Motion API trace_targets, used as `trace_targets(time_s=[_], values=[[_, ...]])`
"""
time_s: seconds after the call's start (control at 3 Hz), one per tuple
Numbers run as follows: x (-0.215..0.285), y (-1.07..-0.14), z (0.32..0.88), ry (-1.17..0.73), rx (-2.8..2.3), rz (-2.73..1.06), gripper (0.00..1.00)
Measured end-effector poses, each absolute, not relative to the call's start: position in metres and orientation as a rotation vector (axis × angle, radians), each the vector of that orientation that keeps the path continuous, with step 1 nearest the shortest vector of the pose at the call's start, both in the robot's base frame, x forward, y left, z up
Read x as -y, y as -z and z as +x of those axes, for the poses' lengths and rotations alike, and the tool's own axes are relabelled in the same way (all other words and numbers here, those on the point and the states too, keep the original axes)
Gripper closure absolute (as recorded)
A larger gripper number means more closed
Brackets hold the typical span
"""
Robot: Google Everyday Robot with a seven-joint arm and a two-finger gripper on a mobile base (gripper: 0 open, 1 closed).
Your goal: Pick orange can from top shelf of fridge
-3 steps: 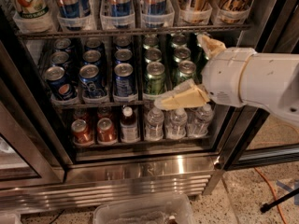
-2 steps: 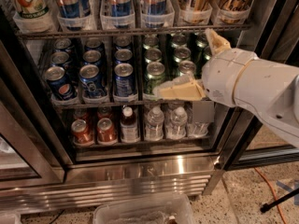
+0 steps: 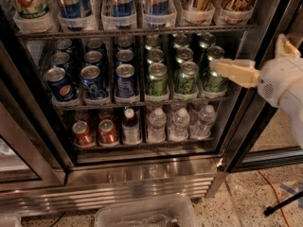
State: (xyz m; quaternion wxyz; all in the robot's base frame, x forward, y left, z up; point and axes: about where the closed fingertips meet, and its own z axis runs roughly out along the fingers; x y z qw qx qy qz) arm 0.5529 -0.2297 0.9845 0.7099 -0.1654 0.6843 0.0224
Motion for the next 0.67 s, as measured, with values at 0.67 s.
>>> trace_targets(time_s=[0.67], values=[[0.2548,-0.9696,0.5488,-0.030,-1.539,-0.272,0.00]])
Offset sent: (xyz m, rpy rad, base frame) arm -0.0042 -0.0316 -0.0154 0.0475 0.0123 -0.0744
